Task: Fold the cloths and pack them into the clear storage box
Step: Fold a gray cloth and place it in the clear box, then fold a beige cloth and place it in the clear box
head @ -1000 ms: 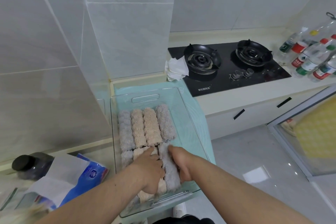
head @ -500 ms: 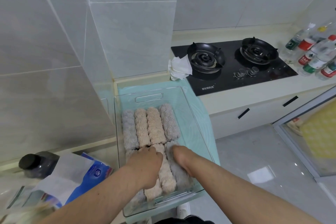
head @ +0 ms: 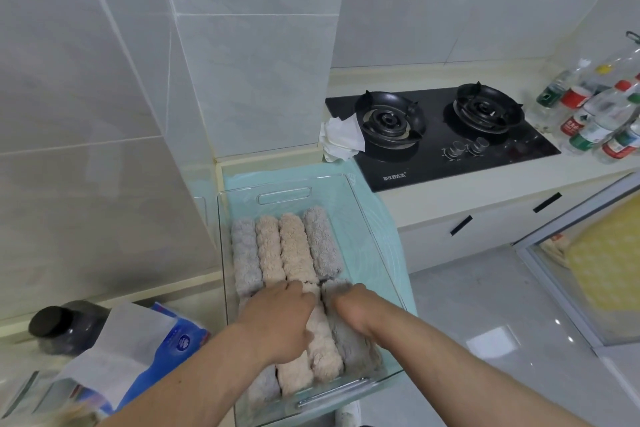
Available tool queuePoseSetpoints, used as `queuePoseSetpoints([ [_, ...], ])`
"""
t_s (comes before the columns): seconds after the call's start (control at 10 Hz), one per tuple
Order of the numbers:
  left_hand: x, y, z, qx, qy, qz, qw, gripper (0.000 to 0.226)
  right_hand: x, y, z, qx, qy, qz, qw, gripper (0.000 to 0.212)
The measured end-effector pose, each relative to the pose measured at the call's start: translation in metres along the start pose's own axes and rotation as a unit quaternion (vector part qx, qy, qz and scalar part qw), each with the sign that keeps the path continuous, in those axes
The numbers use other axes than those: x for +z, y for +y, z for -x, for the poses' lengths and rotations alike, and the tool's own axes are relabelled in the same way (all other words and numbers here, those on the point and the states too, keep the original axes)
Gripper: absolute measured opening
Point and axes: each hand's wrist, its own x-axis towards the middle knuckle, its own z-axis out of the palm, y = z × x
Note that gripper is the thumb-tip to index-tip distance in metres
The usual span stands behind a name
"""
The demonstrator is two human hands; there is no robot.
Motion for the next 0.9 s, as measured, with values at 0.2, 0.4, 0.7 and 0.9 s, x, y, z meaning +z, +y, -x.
queuePoseSetpoints([
  [0.2, -0.066, -0.032, -0.008, -0.052, 0.174, 0.372, 0.910, 0.023, -0.046, -0.046, 0.010, -0.097, 0.064, -0.089, 0.989, 0.016],
  [0.4, -0.098, -0.044, 0.008, -0.115, 0.327, 0.520, 0.781, 0.011, -0.081, -0.076, 0.026, -0.285, 0.058, -0.215, 0.932, 0.011],
  [0.7, -0.109, -0.001, 0.046, -0.235, 0.435, 0.486, 0.721, 0.016, -0.107, -0.073, 0.031, -0.416, -0.020, -0.177, 0.892, 0.013],
  [0.9, -0.102, 0.072, 0.095, -0.337, 0.534, 0.462, 0.622, 0.023, -0.133, -0.053, 0.043, -0.517, -0.099, -0.114, 0.842, 0.011],
])
